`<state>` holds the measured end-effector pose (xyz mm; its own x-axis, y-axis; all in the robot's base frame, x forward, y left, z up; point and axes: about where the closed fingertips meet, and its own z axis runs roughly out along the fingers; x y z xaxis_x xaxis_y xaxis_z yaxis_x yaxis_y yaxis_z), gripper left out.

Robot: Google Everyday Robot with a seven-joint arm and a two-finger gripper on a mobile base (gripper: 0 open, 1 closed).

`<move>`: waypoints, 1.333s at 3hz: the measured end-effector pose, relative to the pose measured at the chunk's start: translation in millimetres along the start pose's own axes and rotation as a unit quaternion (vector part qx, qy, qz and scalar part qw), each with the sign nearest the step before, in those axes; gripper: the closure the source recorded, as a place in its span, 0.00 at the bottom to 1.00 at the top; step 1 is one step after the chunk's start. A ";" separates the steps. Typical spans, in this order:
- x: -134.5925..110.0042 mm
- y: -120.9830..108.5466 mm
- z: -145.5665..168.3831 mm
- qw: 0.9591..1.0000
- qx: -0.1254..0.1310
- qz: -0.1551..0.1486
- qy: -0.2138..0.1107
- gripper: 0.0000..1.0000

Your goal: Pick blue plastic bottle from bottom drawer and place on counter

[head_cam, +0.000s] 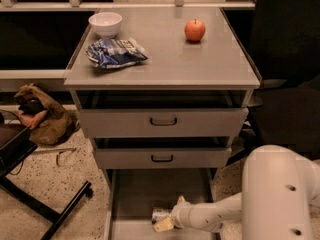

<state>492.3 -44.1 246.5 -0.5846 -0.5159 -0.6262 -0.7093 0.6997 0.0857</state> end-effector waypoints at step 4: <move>35.4 -23.8 99.6 0.999 -0.025 0.040 -0.019 0.00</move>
Offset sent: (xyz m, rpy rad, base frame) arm 0.0104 0.0212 -0.1252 0.0789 0.1249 -0.0221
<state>527.8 -29.8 145.2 -0.6260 -0.4388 -0.6447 -0.6798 0.7121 0.1753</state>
